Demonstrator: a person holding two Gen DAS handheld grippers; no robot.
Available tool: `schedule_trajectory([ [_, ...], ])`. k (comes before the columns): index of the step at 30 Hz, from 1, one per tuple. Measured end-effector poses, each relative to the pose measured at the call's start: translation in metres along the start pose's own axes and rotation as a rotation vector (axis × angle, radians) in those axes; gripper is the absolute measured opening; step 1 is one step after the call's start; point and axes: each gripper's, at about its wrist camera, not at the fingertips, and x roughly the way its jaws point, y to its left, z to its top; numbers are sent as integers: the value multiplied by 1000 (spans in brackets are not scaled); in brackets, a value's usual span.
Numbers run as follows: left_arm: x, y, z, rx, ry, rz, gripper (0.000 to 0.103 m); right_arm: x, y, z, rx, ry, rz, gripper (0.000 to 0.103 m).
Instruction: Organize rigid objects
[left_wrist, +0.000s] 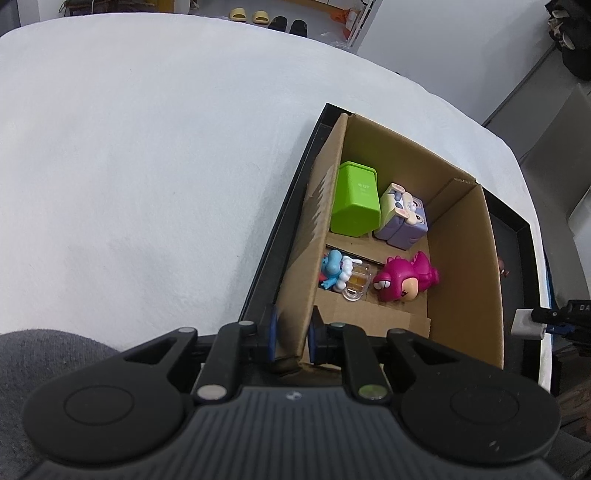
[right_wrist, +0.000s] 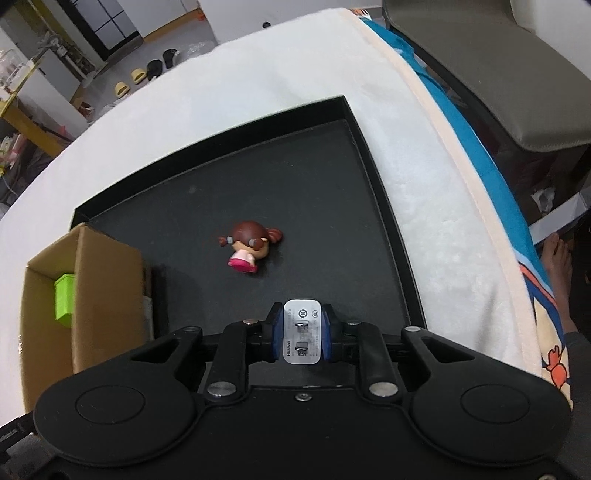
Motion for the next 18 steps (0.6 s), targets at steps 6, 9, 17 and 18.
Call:
schedule_trajectory([
  [6, 0, 4, 1, -10, 3, -17, 15, -24, 21, 7, -28, -19, 50, 20],
  [9, 0, 5, 1, -16, 3, -28, 16, -35, 33, 11, -55, -37, 59, 20],
  [17, 1, 8, 1, -34, 6, -60, 17, -61, 62, 14, -111, -68, 77, 20],
  [18, 1, 9, 1, -34, 6, -64, 17, -64, 66, 14, -115, -69, 80, 20],
])
